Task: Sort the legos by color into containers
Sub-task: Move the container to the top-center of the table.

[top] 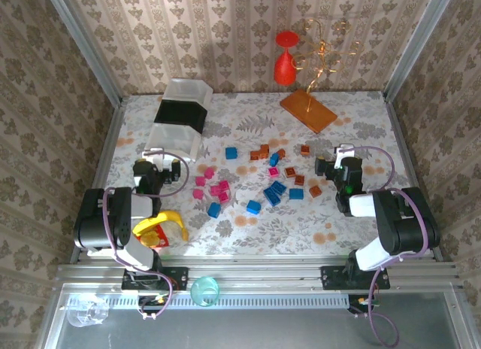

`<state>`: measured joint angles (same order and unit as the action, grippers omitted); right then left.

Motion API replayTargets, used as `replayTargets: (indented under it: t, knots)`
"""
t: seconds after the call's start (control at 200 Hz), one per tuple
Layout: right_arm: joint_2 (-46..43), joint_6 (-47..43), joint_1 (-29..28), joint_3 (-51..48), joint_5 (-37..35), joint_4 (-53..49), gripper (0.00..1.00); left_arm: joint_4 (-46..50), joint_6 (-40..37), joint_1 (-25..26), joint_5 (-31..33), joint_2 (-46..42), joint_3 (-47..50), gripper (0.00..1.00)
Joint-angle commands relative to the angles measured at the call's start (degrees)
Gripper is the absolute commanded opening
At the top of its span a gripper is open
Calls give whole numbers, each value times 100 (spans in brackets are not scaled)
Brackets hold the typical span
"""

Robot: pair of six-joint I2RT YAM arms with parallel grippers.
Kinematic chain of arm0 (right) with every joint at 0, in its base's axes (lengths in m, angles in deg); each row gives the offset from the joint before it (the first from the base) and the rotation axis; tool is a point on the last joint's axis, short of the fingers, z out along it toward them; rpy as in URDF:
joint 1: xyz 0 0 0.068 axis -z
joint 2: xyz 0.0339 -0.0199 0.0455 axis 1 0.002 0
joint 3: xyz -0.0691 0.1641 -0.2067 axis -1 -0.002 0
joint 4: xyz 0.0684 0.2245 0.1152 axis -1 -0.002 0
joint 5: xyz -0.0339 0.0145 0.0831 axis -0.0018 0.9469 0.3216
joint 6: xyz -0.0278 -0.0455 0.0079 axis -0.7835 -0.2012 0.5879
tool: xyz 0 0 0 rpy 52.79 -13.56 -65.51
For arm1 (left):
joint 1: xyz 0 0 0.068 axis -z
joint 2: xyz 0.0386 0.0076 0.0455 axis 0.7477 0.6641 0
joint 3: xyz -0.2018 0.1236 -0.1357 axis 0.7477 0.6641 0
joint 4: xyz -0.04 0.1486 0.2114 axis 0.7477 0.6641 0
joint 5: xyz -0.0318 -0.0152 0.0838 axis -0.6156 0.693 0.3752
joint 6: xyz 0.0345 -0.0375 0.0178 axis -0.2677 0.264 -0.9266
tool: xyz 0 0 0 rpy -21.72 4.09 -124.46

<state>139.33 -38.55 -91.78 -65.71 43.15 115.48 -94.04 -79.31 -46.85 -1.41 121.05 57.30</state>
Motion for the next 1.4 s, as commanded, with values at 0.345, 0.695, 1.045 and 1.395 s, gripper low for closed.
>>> replayTargets:
  t: [0.345,0.695,1.045,1.395]
  knots:
    - [-23,50,4,145,74,130,100,-68,-128,5,-12,-84,-104,100]
    - [-44,57,22,131,81,149,100,-92,76,-75,287,-87,-97,100]
    - [-2526,1258,-11,353,-698,-2062,100,2449,1367,-105,1745,-1976,-561,100]
    - [-2992,2465,-436,928,-91,-3317,94,4159,4047,549,709,-1724,-1419,98]
